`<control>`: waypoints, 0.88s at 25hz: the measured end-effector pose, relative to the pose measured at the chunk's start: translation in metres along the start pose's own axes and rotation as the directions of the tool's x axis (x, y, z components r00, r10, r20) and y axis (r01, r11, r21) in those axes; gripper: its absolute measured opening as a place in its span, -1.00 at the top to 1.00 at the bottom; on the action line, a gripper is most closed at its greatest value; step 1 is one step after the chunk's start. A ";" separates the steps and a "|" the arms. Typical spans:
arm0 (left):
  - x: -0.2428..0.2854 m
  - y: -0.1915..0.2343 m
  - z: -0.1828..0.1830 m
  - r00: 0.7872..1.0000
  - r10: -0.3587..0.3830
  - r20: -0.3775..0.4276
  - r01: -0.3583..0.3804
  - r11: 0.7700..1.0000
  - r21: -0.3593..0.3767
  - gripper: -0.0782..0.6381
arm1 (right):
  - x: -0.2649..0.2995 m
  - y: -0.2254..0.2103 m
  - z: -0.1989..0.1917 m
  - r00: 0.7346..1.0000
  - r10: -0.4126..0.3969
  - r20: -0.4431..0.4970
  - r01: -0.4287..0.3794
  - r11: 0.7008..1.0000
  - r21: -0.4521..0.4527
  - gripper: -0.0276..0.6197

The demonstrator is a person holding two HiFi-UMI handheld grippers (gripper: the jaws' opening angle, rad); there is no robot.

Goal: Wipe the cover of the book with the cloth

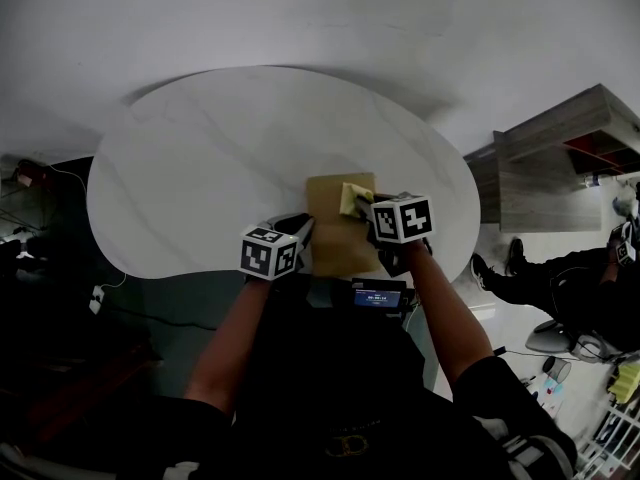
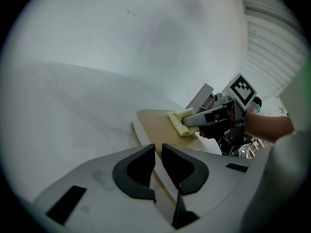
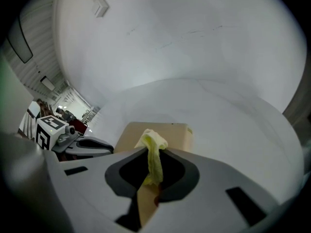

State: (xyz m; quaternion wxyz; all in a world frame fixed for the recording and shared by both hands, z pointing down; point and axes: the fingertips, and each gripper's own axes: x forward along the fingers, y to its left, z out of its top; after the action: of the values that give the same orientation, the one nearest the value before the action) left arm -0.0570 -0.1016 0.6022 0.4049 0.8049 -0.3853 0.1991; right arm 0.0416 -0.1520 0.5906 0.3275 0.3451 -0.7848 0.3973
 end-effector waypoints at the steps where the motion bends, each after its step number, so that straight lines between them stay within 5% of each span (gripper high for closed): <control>1: 0.000 0.000 0.000 1.000 0.000 0.000 0.000 1.000 0.001 0.65 | -0.002 -0.003 -0.001 1.000 -0.003 0.001 0.003 1.000 0.005 0.64; 22: 0.000 0.000 0.000 1.000 0.005 -0.001 -0.005 1.000 0.003 0.65 | -0.021 -0.035 -0.008 0.999 -0.048 0.017 0.047 0.997 0.060 0.64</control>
State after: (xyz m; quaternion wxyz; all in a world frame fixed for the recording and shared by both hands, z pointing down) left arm -0.0576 -0.1014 0.6023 0.4034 0.8044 -0.3870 0.2010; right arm 0.0836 -0.1548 0.5918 0.3192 0.3770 -0.7670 0.4095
